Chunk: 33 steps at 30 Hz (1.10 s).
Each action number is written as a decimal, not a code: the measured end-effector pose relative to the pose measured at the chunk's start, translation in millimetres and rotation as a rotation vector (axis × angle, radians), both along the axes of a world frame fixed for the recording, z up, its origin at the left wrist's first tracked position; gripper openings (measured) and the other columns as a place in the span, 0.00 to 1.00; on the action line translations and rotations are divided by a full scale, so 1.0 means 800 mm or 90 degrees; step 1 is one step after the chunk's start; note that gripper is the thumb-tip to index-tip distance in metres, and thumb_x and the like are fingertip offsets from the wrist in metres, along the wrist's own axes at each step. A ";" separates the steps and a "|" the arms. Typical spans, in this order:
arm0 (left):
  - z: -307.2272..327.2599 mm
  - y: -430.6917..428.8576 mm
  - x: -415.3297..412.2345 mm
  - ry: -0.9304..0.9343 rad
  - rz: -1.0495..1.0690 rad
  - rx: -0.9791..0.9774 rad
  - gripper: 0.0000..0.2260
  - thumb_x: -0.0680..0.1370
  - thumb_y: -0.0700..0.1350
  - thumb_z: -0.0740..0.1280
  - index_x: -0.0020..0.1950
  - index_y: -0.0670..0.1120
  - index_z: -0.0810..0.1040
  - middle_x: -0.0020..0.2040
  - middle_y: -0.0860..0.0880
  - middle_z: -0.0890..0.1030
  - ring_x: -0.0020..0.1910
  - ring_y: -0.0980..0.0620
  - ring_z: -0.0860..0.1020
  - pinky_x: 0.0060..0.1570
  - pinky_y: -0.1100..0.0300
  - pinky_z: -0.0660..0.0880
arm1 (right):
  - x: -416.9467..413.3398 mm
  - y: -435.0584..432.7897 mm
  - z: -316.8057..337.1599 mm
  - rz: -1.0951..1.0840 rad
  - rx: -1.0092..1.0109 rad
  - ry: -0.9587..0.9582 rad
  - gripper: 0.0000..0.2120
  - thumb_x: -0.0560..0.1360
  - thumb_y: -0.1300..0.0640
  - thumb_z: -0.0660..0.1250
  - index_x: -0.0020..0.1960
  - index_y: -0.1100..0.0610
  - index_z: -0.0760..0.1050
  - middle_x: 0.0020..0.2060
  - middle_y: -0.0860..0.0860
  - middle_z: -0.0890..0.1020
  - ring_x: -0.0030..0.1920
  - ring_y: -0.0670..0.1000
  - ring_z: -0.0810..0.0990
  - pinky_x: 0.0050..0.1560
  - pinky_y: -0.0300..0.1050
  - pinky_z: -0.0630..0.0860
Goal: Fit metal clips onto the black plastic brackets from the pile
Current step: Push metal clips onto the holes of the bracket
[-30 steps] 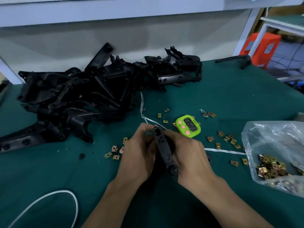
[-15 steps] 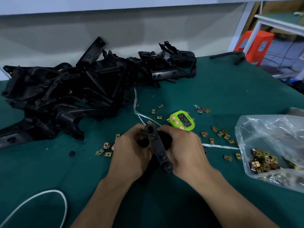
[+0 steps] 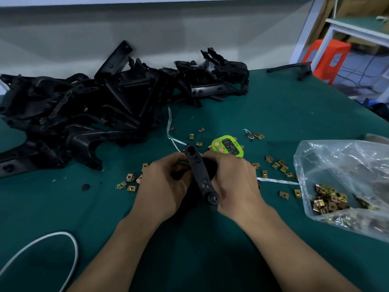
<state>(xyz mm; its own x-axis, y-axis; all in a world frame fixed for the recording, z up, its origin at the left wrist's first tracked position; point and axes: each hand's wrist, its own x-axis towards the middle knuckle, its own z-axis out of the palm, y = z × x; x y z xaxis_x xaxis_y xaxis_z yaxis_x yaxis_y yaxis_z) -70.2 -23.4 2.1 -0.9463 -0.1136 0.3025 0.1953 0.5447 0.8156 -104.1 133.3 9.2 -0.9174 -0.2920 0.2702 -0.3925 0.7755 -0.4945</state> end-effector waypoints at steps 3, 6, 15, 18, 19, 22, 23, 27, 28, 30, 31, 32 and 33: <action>0.002 -0.001 0.001 -0.014 0.005 -0.021 0.17 0.74 0.34 0.73 0.45 0.59 0.82 0.37 0.72 0.81 0.40 0.73 0.79 0.38 0.78 0.70 | 0.000 0.000 0.001 0.008 0.019 -0.006 0.14 0.69 0.53 0.70 0.54 0.43 0.78 0.33 0.43 0.74 0.42 0.56 0.78 0.39 0.45 0.66; -0.001 -0.003 -0.001 -0.020 -0.019 -0.040 0.22 0.75 0.32 0.70 0.43 0.63 0.77 0.36 0.73 0.79 0.38 0.74 0.78 0.37 0.78 0.68 | 0.001 0.001 0.002 0.024 0.020 -0.016 0.15 0.69 0.55 0.70 0.55 0.44 0.77 0.37 0.44 0.79 0.44 0.57 0.79 0.41 0.46 0.67; -0.020 -0.012 -0.008 -0.044 -0.084 -0.054 0.12 0.80 0.36 0.67 0.59 0.52 0.78 0.51 0.60 0.84 0.53 0.62 0.81 0.52 0.63 0.76 | -0.004 0.005 0.002 0.095 -0.089 -0.046 0.10 0.67 0.60 0.70 0.43 0.46 0.78 0.31 0.45 0.79 0.36 0.55 0.78 0.38 0.50 0.78; -0.021 -0.010 -0.007 -0.030 -0.092 -0.071 0.14 0.79 0.35 0.66 0.60 0.52 0.77 0.51 0.60 0.84 0.52 0.63 0.80 0.49 0.69 0.74 | -0.004 0.006 0.005 0.099 -0.083 -0.054 0.10 0.69 0.60 0.70 0.39 0.45 0.74 0.29 0.45 0.77 0.35 0.55 0.76 0.37 0.51 0.77; -0.020 -0.010 -0.006 -0.031 -0.096 -0.073 0.15 0.79 0.35 0.66 0.60 0.52 0.77 0.52 0.60 0.84 0.52 0.63 0.81 0.49 0.69 0.75 | -0.003 0.006 0.006 0.099 -0.078 -0.060 0.09 0.69 0.60 0.70 0.39 0.46 0.75 0.29 0.45 0.77 0.35 0.55 0.76 0.37 0.51 0.77; -0.018 -0.009 -0.004 -0.029 -0.105 -0.076 0.17 0.79 0.34 0.66 0.62 0.52 0.77 0.53 0.59 0.84 0.54 0.62 0.81 0.51 0.68 0.75 | -0.002 0.010 0.010 0.112 -0.067 -0.071 0.10 0.70 0.59 0.71 0.38 0.45 0.74 0.28 0.44 0.74 0.33 0.55 0.74 0.35 0.49 0.75; -0.016 -0.007 -0.003 -0.028 -0.106 -0.079 0.17 0.79 0.34 0.66 0.62 0.52 0.77 0.53 0.59 0.84 0.54 0.61 0.81 0.52 0.67 0.75 | -0.001 0.011 0.012 0.113 -0.061 -0.070 0.11 0.70 0.58 0.71 0.38 0.44 0.72 0.28 0.43 0.74 0.33 0.54 0.73 0.34 0.47 0.72; -0.014 -0.002 -0.003 -0.049 -0.047 -0.082 0.11 0.80 0.37 0.65 0.55 0.53 0.74 0.48 0.57 0.84 0.47 0.59 0.80 0.47 0.62 0.75 | -0.002 0.021 0.021 0.057 -0.026 -0.035 0.07 0.70 0.56 0.71 0.38 0.47 0.75 0.30 0.45 0.77 0.34 0.55 0.73 0.35 0.47 0.72; -0.014 -0.001 -0.005 -0.068 -0.007 -0.080 0.10 0.81 0.39 0.65 0.53 0.55 0.73 0.46 0.57 0.83 0.45 0.58 0.79 0.46 0.60 0.75 | -0.005 0.028 0.024 0.000 0.011 -0.014 0.03 0.69 0.55 0.69 0.42 0.49 0.77 0.33 0.48 0.80 0.37 0.59 0.76 0.37 0.49 0.74; -0.015 -0.002 -0.008 -0.094 0.072 -0.102 0.08 0.81 0.41 0.64 0.53 0.55 0.73 0.47 0.55 0.81 0.46 0.55 0.78 0.47 0.55 0.75 | -0.014 0.046 0.027 -0.137 0.075 0.034 0.11 0.67 0.54 0.66 0.49 0.50 0.79 0.37 0.55 0.82 0.42 0.65 0.79 0.38 0.50 0.74; -0.016 -0.002 -0.010 -0.092 0.099 -0.125 0.07 0.82 0.41 0.64 0.54 0.54 0.75 0.47 0.55 0.80 0.47 0.54 0.77 0.47 0.55 0.74 | -0.020 0.055 0.027 -0.199 0.094 0.049 0.12 0.67 0.54 0.65 0.49 0.51 0.79 0.38 0.56 0.82 0.42 0.66 0.79 0.37 0.50 0.72; -0.017 -0.001 -0.012 -0.083 0.115 -0.148 0.07 0.82 0.41 0.64 0.55 0.53 0.77 0.47 0.56 0.78 0.47 0.54 0.76 0.47 0.57 0.72 | -0.025 0.062 0.026 -0.246 0.107 0.048 0.10 0.68 0.54 0.66 0.49 0.52 0.79 0.38 0.57 0.83 0.41 0.66 0.79 0.37 0.49 0.70; -0.017 0.000 -0.014 -0.074 0.120 -0.166 0.08 0.81 0.41 0.65 0.56 0.53 0.78 0.46 0.57 0.76 0.48 0.54 0.75 0.47 0.59 0.70 | -0.029 0.066 0.024 -0.284 0.118 0.025 0.07 0.70 0.55 0.67 0.47 0.53 0.78 0.39 0.58 0.83 0.40 0.65 0.79 0.37 0.48 0.69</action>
<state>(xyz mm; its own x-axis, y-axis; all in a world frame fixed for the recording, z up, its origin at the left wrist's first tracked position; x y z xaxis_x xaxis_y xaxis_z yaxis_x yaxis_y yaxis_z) -81.3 -23.0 -11.7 -0.9457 -0.2229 0.2365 -0.0143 0.7555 0.6550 -127.6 186.1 28.2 -0.9542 0.0819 0.2877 -0.0165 0.9460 -0.3239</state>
